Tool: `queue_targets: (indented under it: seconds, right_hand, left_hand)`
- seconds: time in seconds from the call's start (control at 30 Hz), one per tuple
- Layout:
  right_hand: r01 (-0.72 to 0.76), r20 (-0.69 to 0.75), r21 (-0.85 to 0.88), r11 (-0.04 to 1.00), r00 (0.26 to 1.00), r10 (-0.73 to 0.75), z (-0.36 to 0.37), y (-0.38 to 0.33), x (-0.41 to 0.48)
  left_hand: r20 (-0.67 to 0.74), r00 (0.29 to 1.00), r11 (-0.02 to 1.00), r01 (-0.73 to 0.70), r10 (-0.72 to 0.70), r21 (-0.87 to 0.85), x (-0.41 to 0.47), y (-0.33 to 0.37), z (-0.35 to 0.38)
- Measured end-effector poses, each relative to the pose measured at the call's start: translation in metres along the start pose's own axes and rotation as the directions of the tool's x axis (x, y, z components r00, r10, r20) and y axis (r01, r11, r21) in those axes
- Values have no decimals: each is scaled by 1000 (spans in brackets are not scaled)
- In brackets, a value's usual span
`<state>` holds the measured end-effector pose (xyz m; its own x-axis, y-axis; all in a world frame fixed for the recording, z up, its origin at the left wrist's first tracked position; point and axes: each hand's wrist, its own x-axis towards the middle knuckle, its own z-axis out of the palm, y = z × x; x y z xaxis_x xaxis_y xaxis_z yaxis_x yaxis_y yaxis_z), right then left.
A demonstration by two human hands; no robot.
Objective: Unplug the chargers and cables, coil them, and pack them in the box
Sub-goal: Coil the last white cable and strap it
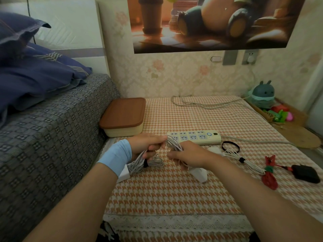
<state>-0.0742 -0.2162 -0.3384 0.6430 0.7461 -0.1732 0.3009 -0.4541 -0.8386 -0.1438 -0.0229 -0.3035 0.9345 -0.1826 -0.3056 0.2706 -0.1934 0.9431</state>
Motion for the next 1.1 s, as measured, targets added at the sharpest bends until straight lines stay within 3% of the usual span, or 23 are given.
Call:
queue_targets:
  seconds: [0.13, 0.27, 0.37, 0.43, 0.53, 0.67, 0.8, 0.87, 0.93, 1.1]
  right_hand:
    - [-60, -26, 132, 989, 998, 64, -6, -2, 0]
    - [-70, -116, 237, 969, 988, 100, -14, 5, 2]
    - [-70, -140, 262, 962, 984, 110, -14, 9, 1]
    - [-63, -193, 264, 962, 974, 117, -12, 8, 3]
    - [-51, -256, 252, 966, 960, 118, -9, 7, 4]
    - [-25, -195, 275, 961, 977, 81, -7, 7, 2]
    - [-67, -136, 125, 990, 987, 84, -6, 7, 2]
    - [-83, -166, 20, 996, 982, 85, -5, 6, 1]
    - [-97, -168, 84, 992, 980, 110, -4, 5, 0]
    - [-181, -203, 43, 983, 962, 185, 4, 11, 9]
  left_hand:
    - [47, 999, 978, 26, -17, -205, 2, -2, 3]
    - [-55, 992, 987, 105, -112, -118, 6, -4, 3]
    - [51, 974, 971, 225, -221, -78, 1, -2, 7]
    - [49, 982, 977, 188, -184, -97, 1, 2, 11]
    - [-111, 993, 989, 28, -44, -143, 8, 4, 13]
    - [-229, 973, 976, -87, 40, -199, 15, -1, 14]
    - [-334, 938, 959, -173, 91, -226, 19, -5, 24]
    - [-393, 915, 945, -201, 87, -259, 23, -7, 32]
    - [-435, 898, 936, -209, 69, -284, 27, -9, 38]
    - [-512, 857, 980, -147, 58, -136, 37, -15, 41]
